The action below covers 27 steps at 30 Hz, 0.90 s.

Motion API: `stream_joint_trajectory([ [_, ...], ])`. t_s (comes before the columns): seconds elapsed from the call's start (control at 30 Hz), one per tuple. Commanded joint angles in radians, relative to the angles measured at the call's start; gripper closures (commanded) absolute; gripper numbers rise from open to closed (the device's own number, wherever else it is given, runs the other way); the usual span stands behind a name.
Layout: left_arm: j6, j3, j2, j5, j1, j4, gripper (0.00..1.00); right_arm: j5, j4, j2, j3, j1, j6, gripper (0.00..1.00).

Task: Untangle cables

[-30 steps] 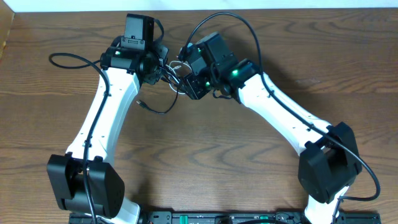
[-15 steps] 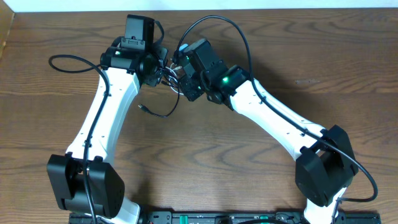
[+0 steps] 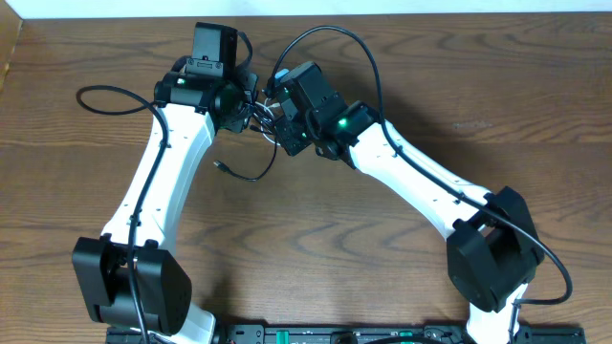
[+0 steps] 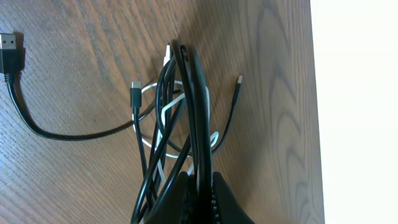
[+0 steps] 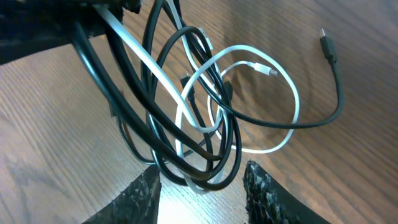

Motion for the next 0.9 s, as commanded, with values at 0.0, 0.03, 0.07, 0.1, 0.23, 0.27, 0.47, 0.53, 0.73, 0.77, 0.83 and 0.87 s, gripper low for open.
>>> stream_joint_trajectory([
  [0.0, -0.016, 0.014, 0.005, 0.018, 0.002, 0.0, 0.92, -0.003, 0.009, 0.05, 0.007, 0.008, 0.048, 0.67],
  [0.03, -0.016, 0.014, 0.005, 0.029, 0.002, 0.0, 0.93, 0.008, 0.014, 0.061, 0.007, 0.006, 0.071, 0.68],
  [0.07, -0.016, 0.014, 0.005, 0.038, 0.002, 0.0, 0.92, 0.024, 0.02, 0.07, 0.007, 0.006, 0.09, 0.68],
  [0.1, -0.016, 0.014, 0.005, 0.048, 0.002, 0.0, 0.93, 0.042, 0.026, 0.077, 0.007, 0.005, 0.109, 0.67],
  [0.23, -0.015, 0.014, 0.005, 0.093, 0.002, 0.0, 0.92, 0.103, 0.041, 0.088, 0.007, -0.004, 0.192, 0.66],
  [0.27, -0.016, 0.014, 0.005, 0.104, 0.002, 0.0, 0.93, 0.115, 0.04, 0.088, 0.007, -0.009, 0.206, 0.67],
  [0.47, -0.016, 0.014, 0.005, 0.121, 0.011, 0.006, 0.92, 0.117, 0.006, 0.088, 0.007, -0.052, 0.238, 0.77],
  [0.53, -0.016, 0.014, 0.005, 0.115, 0.032, 0.013, 0.92, 0.116, -0.026, 0.088, 0.007, -0.064, 0.235, 0.87],
  [0.73, -0.015, 0.014, 0.005, 0.066, 0.077, 0.005, 0.93, -0.017, -0.074, 0.06, 0.008, -0.089, 0.159, 0.99],
  [0.77, -0.015, 0.014, 0.005, 0.066, 0.078, 0.003, 0.93, -0.048, -0.071, 0.048, 0.008, -0.093, 0.145, 0.99],
  [0.83, -0.015, 0.014, 0.005, 0.069, 0.077, -0.001, 0.92, -0.095, -0.056, 0.025, 0.008, -0.099, 0.106, 0.99],
  [0.87, -0.015, 0.014, 0.005, 0.073, 0.075, -0.002, 0.93, -0.113, -0.049, 0.015, 0.008, -0.099, 0.087, 0.99],
])
